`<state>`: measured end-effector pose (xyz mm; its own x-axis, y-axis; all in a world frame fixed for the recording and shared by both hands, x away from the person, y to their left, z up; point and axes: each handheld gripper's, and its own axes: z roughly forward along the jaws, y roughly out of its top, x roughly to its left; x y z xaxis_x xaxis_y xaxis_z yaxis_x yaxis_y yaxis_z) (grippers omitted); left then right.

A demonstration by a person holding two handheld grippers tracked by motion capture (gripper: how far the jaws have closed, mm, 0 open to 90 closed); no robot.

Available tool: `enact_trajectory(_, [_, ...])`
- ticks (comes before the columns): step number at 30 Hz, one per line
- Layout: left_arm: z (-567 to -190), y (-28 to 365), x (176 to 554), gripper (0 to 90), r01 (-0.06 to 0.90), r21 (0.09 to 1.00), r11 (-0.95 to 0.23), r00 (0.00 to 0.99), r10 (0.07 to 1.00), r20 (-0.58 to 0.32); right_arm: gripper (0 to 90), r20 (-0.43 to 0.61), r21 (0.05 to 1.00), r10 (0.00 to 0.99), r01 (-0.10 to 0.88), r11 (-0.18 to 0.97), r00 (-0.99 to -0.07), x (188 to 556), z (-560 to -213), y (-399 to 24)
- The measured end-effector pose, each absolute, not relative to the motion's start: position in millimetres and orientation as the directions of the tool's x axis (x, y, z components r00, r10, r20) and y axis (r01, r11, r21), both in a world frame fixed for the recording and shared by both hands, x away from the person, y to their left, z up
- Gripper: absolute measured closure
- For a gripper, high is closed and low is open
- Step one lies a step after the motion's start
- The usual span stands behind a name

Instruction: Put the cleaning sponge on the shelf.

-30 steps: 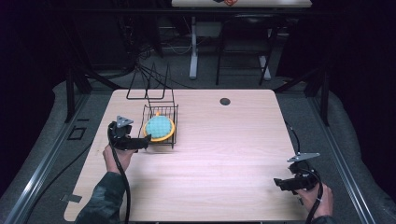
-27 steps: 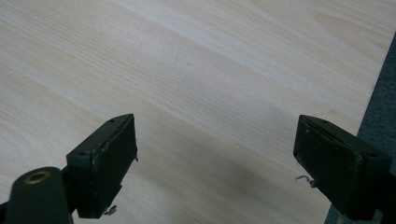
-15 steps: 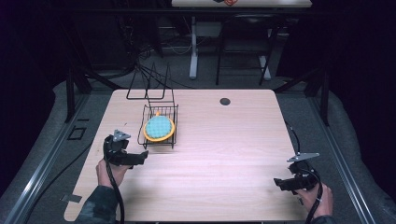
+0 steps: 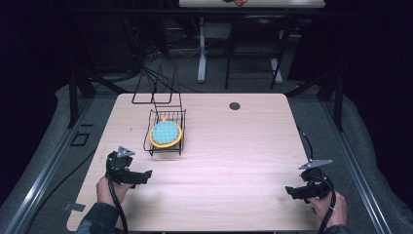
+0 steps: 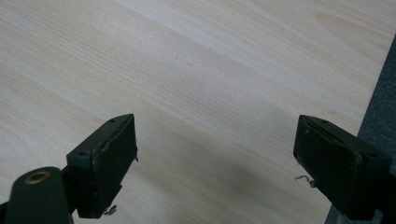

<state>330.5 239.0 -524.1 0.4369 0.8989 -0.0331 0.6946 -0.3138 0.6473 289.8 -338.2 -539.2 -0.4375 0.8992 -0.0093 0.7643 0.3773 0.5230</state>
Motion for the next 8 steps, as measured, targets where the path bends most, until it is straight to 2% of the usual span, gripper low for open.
enact_trajectory(8, [-522.1,244.2,331.6,0.1,0.675,0.682,-0.282,0.416,0.909,-0.036,13.0,-0.006,0.524,0.899,0.765,0.376,-0.438,290.0,-539.6,-338.1])
